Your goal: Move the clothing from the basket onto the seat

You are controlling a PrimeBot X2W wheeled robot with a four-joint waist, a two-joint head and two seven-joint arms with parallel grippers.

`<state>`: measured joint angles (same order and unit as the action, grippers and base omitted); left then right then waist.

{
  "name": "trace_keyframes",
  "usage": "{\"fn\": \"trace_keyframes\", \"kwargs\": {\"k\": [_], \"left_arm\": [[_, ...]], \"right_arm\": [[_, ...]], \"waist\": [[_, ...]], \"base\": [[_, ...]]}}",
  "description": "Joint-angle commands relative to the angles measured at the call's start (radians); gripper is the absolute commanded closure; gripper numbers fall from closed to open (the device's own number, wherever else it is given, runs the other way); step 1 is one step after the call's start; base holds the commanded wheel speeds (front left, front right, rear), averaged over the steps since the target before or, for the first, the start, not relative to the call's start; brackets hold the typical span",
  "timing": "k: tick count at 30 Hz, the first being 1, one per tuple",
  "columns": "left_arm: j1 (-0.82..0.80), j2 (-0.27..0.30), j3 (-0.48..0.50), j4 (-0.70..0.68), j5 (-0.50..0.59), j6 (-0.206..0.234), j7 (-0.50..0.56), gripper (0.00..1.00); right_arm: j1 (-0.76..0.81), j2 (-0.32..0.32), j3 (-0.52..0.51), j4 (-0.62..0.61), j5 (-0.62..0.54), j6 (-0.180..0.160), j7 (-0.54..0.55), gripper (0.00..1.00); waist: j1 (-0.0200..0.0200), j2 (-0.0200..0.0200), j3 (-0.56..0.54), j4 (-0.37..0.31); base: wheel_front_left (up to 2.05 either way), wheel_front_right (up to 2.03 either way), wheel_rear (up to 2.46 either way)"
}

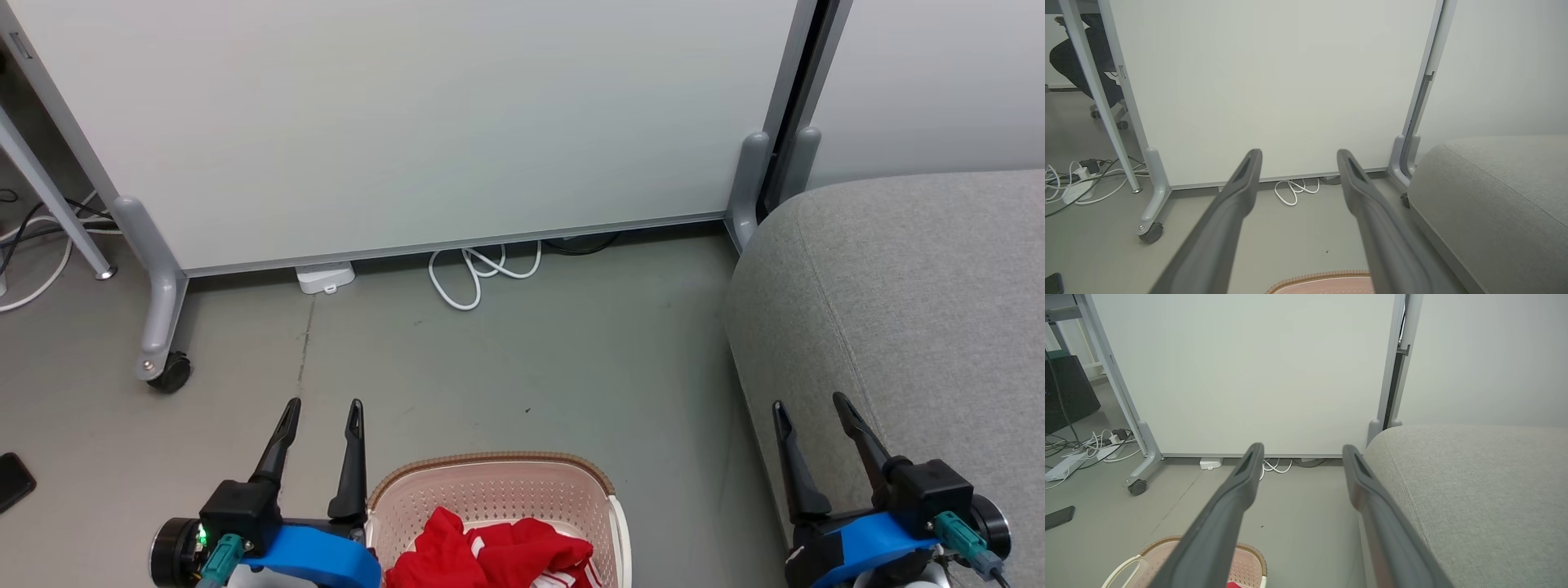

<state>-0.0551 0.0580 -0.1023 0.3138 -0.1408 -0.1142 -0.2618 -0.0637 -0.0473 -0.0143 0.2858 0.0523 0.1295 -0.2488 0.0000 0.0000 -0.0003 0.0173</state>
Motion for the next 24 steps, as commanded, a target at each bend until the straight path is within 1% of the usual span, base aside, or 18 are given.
{"fn": "trace_keyframes", "kwargs": {"k": [1, 10, 14, 19, 24], "left_arm": [[-0.003, 0.0, 0.005, 0.001, 0.001, -0.003, -0.005, 0.0], [0.002, -0.003, 0.007, -0.003, 0.005, -0.005, -0.005, 0.0], [-0.006, -0.004, 0.013, 0.0, 0.005, -0.004, -0.005, 0.0], [-0.022, 0.004, 0.019, 0.037, 0.013, -0.002, -0.004, 0.0], [-0.059, 0.016, 0.02, 0.136, -0.001, -0.007, -0.004, 0.0]], "right_arm": [[-0.006, -0.005, 0.002, 0.002, 0.003, 0.002, -0.005, 0.0], [-0.002, -0.006, 0.003, -0.002, 0.005, 0.002, -0.008, 0.0], [-0.017, -0.005, 0.01, -0.009, 0.007, 0.002, -0.007, 0.0], [-0.042, -0.005, 0.03, -0.017, 0.015, 0.002, -0.008, 0.0], [-0.081, -0.005, 0.057, -0.035, 0.025, 0.002, -0.011, 0.0]], "waist": [[0.0, 0.0, 0.0, 0.0], [0.0, 0.0, 0.006, 0.0], [0.0, 0.0, 0.027, -0.008], [0.0, 0.0, 0.087, -0.039], [0.0, 0.0, 0.198, -0.093]], "base": [[0.0, 0.0, 0.0], [0.0, 0.0, 0.0], [0.0, 0.0, 0.0], [0.0, 0.0, 0.0], [0.0, 0.0, 0.0]]}}
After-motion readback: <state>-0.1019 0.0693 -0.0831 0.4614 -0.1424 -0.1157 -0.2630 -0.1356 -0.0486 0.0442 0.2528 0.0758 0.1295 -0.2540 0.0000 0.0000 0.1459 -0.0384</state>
